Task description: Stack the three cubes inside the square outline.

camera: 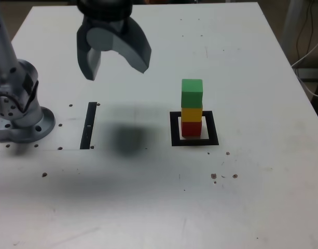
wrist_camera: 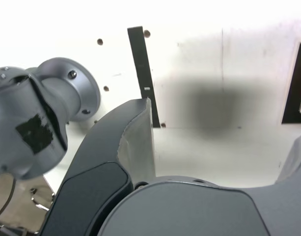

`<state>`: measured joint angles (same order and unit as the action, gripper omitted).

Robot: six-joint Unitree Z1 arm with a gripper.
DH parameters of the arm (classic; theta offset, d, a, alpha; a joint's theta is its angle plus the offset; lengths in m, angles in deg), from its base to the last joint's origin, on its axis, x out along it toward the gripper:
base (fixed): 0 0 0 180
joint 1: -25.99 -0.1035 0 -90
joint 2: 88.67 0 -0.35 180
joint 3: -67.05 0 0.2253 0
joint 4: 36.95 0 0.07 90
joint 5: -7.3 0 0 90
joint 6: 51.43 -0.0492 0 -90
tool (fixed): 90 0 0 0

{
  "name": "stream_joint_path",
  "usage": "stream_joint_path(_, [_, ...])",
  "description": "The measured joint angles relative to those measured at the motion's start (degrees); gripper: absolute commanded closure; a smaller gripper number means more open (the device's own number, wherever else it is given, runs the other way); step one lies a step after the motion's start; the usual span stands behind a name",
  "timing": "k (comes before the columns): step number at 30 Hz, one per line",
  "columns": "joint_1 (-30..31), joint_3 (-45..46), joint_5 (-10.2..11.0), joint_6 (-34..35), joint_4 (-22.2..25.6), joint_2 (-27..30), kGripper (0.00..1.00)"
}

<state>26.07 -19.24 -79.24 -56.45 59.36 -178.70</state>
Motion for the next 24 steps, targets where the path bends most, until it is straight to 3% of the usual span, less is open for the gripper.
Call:
stream_joint_path(4, [-0.48,0.99,-0.05,-0.46,-3.11,2.62,0.01])
stream_joint_path(14, [-2.58,8.39,-0.09,-0.33,-6.55,2.98,0.00])
stream_joint_path(24, [-6.72,18.70,-4.81,-0.27,-10.56,5.59,0.00])
